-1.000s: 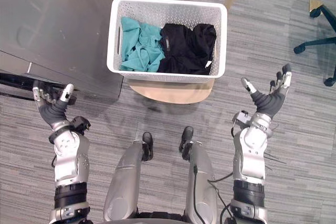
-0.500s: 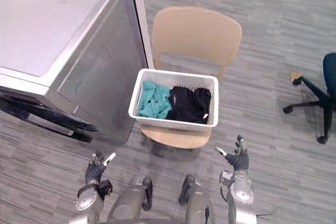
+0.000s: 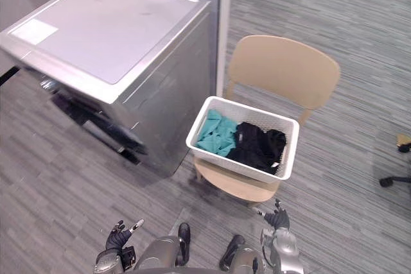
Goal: Pick up the laundry basket with both hands and put the clothes into the washing machine.
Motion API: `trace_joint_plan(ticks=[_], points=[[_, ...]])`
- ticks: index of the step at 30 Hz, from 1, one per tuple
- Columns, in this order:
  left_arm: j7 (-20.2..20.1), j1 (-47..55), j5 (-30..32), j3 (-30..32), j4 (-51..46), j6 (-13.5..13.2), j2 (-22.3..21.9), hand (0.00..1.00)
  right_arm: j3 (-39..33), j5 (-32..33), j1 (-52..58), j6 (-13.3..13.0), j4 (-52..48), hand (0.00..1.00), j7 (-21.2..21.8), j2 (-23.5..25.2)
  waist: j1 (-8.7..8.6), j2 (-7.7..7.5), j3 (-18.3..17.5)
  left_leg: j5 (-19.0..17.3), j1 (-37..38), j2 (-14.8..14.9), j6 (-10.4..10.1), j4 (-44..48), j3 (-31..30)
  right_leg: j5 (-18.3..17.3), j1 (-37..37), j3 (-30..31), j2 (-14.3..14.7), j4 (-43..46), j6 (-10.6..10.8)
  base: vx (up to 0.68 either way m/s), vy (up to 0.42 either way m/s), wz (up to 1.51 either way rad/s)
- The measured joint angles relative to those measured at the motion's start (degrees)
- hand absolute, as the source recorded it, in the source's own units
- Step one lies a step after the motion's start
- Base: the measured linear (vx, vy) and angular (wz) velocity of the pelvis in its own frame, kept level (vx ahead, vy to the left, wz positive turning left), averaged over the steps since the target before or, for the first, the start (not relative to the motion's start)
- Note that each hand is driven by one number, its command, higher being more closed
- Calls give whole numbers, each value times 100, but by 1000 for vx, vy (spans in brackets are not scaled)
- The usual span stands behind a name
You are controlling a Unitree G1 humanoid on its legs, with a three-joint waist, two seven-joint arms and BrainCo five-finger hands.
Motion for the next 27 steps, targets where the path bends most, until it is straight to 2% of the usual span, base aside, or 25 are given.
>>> trace_joint_plan(ticks=[1,2,3,4,5,7,8,9,10,11,12,13,14,15,16,17,18,19,20,22,24,25,26,27], points=[[19,-1,1,8,66,-1,15,0,0,-5,-41,2,57,0,-1,-31,2,19,9,-26,-7,155,45,89,141,19,72,-77,-70,-15,38,-69,192,97],[107,7,8,138,201,1,25,0,4,-21,-97,11,80,0,-16,-152,-9,-21,36,-24,5,517,43,135,355,85,265,-273,-293,-144,220,-49,223,78],[132,3,24,155,220,5,26,0,7,-25,-96,11,80,0,-20,-200,-19,1,25,-21,13,582,39,80,380,116,303,-308,-361,-173,338,-40,352,78],[160,21,62,145,254,-2,12,0,6,-25,-99,9,76,0,-27,-276,-23,97,-3,-21,72,696,37,-99,326,153,359,-388,-439,-186,510,19,478,71],[200,-21,110,100,444,3,8,0,-2,-25,-99,24,133,0,-27,-391,-51,282,11,214,148,687,-279,-243,271,198,514,-469,-632,-109,811,27,415,69],[192,-37,125,90,458,-6,61,0,13,-27,-119,39,238,0,-20,-322,-60,94,28,22,96,338,-90,-62,261,226,565,-412,-974,-73,964,87,375,56],[197,-42,197,88,462,-1,131,0,27,-53,-148,60,281,0,6,-196,-43,-11,83,-295,48,98,20,294,229,304,700,-394,-1243,-10,1005,169,479,46],[191,13,277,65,474,10,157,0,99,-88,-193,104,303,0,9,-125,-25,-29,97,-577,78,-90,150,606,196,431,734,-252,-1527,352,751,169,389,39],[193,31,306,-6,473,10,151,0,184,-96,-214,122,298,0,12,-124,-21,-9,100,-678,132,-166,215,687,180,456,637,-103,-1665,683,274,211,387,31],[192,38,341,-131,457,8,161,0,302,-125,-283,163,296,0,27,-122,-26,66,129,-785,279,-248,382,733,113,343,282,535,-1709,1461,-344,243,322,31],[193,36,347,-146,413,7,222,0,434,-126,-402,180,297,0,28,-104,-44,103,149,-838,429,-276,458,676,42,37,-110,1296,-1351,2111,-89,241,278,37],[195,21,347,-183,411,7,244,0,447,-125,-488,177,293,0,24,-65,-83,106,152,-838,550,-326,471,558,-13,-189,-332,1654,-1014,2307,197,189,158,35],[198,17,347,-204,409,3,251,0,453,-126,-525,173,292,0,21,-39,-142,104,150,-818,615,-343,497,498,-24,-317,-424,1819,-795,2294,243,245,114,42],[194,-12,347,-272,405,0,299,0,457,-124,-606,160,291,0,23,-16,-177,90,166,-808,774,-408,509,363,-52,-456,-562,1979,-405,2057,251,315,84,36],[195,-59,347,-299,398,0,305,0,458,-124,-665,160,287,0,24,-20,-166,61,187,-806,943,-441,510,256,-116,-476,-680,2148,72,1594,232,312,50,34],[195,-99,347,-304,400,1,307,0,458,-125,-679,158,276,0,23,-23,-172,84,206,-806,995,-444,509,229,-187,-473,-730,2316,322,1330,236,250,-19,51],[196,-180,348,-321,387,-14,342,0,464,-125,-643,154,231,0,21,-27,-251,104,219,-800,1028,-483,495,260,-376,-395,-810,2688,733,795,273,257,-57,109],[183,-265,395,-433,431,-47,327,0,468,-124,-582,149,230,0,27,-59,-398,42,219,-763,1065,-626,414,271,-699,-53,-774,2896,866,741,70,274,-80,121],[178,-295,439,-507,419,-56,277,0,473,-123,-553,153,234,0,33,-104,-397,113,232,-742,1090,-632,378,244,-854,-56,-703,2869,822,713,79,289,-80,95],[111,-409,561,-539,393,-76,154,0,672,-121,-545,153,160,0,51,-187,-321,242,241,-593,1005,-585,135,74,-1138,-62,-581,2547,819,502,67,253,-99,50],[82,-542,563,-559,392,-70,97,0,691,-115,-475,150,10,0,169,-152,-321,267,251,-477,967,-540,-51,-31,-1249,-62,-456,2229,783,376,58,199,-119,77],[75,-571,573,-597,390,-70,78,0,712,-103,-427,150,8,0,232,-133,-326,261,256,-418,959,-535,-148,50,-1312,-77,-273,2055,743,275,31,244,-92,116],[71,-573,583,-707,378,-73,73,0,817,-77,-385,151,17,0,274,-82,-319,149,326,-433,873,-562,-235,264,-1214,-91,145,1823,610,45,7,166,-46,90],[70,-564,586,-721,379,-74,77,0,833,-77,-382,148,16,0,280,-78,-319,153,324,-454,881,-545,-201,213,-1162,-91,210,1799,598,12,6,149,-30,90]])
